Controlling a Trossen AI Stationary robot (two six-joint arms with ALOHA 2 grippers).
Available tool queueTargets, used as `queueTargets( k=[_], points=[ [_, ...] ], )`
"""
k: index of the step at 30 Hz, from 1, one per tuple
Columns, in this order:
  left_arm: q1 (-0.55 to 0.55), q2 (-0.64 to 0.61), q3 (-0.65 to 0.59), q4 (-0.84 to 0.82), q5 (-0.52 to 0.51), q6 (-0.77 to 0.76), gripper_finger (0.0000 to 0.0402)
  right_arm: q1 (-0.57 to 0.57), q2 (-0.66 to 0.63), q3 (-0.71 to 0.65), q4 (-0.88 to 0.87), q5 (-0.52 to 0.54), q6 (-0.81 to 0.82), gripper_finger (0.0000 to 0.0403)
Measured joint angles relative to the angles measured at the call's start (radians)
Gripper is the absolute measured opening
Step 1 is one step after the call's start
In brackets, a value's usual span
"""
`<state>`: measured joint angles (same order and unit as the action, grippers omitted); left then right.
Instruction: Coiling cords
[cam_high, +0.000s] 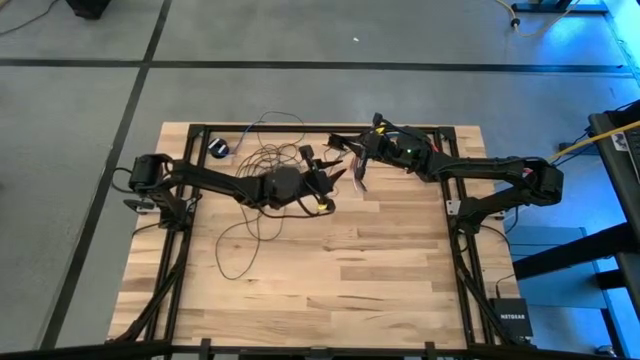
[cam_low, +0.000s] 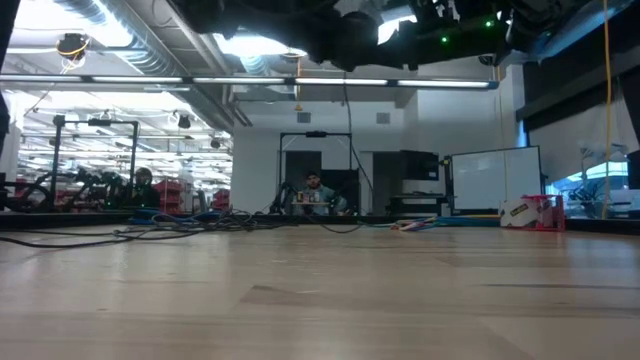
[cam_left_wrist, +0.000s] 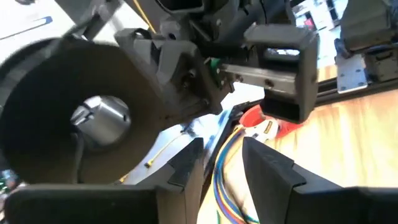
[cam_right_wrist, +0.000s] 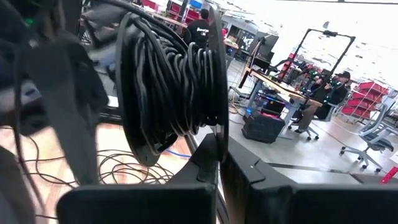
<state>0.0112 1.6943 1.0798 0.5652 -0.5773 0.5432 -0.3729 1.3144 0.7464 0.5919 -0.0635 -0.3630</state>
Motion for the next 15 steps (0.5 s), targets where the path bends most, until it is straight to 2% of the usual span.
queueTargets(
  k=[8, 15],
  points=[
    [-0.015, -0.029, 0.0, -0.058, -0.015, -0.047, 0.0112, 0.0, 0.0, 0.0, -0.002, 0.0, 0.0, 0.001],
    [0.004, -0.029, 0.0, -0.063, -0.013, -0.05, 0.0078, 0.0, 0.0, 0.0, -0.005, 0.0, -0.001, 0.001]
  ],
)
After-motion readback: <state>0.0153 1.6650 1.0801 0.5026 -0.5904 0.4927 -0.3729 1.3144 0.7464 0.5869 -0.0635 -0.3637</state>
